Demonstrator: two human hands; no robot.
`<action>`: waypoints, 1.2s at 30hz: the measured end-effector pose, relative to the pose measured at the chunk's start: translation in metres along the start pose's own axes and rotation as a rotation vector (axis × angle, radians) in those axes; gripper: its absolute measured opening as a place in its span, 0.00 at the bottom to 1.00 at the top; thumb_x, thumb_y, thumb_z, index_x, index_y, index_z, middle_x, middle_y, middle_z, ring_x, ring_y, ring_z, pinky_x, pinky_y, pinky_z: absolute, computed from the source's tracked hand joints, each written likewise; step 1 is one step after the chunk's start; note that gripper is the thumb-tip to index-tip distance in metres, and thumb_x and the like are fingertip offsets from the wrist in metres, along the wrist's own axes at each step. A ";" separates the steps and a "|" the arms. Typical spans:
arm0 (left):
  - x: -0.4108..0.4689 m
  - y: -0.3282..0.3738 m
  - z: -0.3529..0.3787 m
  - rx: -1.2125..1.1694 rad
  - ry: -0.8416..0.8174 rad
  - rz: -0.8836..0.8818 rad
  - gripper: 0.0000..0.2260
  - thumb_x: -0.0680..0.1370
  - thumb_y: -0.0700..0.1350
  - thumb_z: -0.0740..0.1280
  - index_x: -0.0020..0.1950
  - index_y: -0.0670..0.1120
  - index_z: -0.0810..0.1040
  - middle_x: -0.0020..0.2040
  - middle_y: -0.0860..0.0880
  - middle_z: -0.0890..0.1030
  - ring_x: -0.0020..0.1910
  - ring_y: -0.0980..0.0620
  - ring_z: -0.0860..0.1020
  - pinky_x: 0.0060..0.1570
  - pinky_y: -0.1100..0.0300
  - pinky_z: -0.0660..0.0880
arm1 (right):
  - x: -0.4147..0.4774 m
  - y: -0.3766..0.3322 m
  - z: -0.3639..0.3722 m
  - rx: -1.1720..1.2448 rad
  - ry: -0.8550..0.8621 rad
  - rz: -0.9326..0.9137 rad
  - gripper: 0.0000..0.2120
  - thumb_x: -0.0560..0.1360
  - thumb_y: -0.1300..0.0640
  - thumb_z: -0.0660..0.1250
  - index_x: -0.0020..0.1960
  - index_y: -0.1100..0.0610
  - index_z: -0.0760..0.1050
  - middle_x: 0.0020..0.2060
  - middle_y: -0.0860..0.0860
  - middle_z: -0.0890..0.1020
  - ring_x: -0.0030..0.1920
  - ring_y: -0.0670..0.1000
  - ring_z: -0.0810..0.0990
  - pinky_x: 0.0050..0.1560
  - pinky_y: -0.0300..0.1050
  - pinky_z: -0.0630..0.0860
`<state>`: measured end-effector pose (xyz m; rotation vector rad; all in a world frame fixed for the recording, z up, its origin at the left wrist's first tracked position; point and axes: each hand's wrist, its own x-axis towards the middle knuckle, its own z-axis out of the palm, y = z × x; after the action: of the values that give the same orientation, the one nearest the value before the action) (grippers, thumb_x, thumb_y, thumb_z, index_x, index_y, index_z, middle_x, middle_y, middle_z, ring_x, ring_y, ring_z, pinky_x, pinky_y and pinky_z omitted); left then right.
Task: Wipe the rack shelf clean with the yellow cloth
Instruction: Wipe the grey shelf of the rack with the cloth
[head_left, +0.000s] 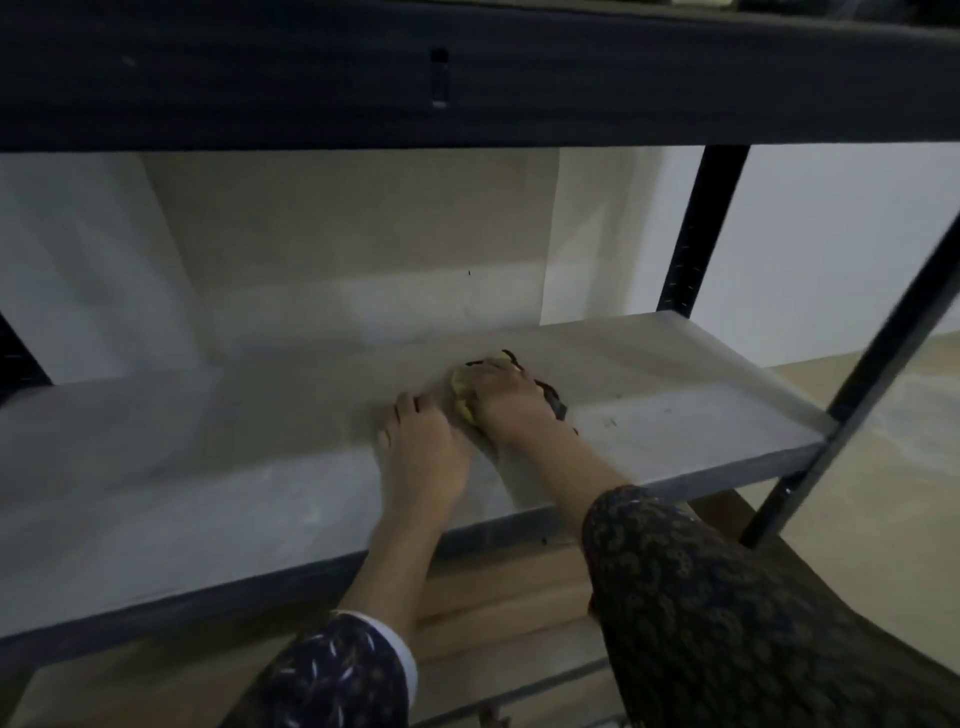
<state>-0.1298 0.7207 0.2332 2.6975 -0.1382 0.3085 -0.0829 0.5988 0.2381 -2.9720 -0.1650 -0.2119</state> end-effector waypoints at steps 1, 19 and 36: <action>0.003 0.001 0.005 0.022 -0.002 -0.019 0.14 0.78 0.42 0.58 0.63 0.41 0.70 0.64 0.43 0.69 0.62 0.42 0.68 0.60 0.50 0.66 | 0.014 0.006 -0.001 0.007 -0.024 0.028 0.15 0.78 0.55 0.59 0.62 0.58 0.72 0.65 0.56 0.73 0.68 0.57 0.66 0.64 0.52 0.64; 0.010 -0.003 0.016 0.093 0.040 -0.033 0.11 0.79 0.39 0.56 0.61 0.41 0.70 0.63 0.42 0.68 0.59 0.41 0.68 0.57 0.48 0.65 | 0.012 0.084 -0.023 -0.168 -0.069 0.520 0.24 0.81 0.55 0.48 0.74 0.65 0.60 0.74 0.58 0.62 0.75 0.61 0.52 0.71 0.60 0.56; -0.001 0.001 0.005 0.141 -0.028 0.007 0.16 0.79 0.40 0.56 0.66 0.37 0.67 0.66 0.39 0.66 0.63 0.37 0.66 0.60 0.43 0.66 | -0.153 0.140 -0.071 -0.257 0.042 0.896 0.13 0.79 0.62 0.59 0.61 0.62 0.73 0.64 0.62 0.73 0.71 0.64 0.62 0.67 0.62 0.67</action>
<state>-0.1302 0.7176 0.2286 2.8424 -0.1392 0.2932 -0.2263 0.4347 0.2638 -2.9258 1.2422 -0.1784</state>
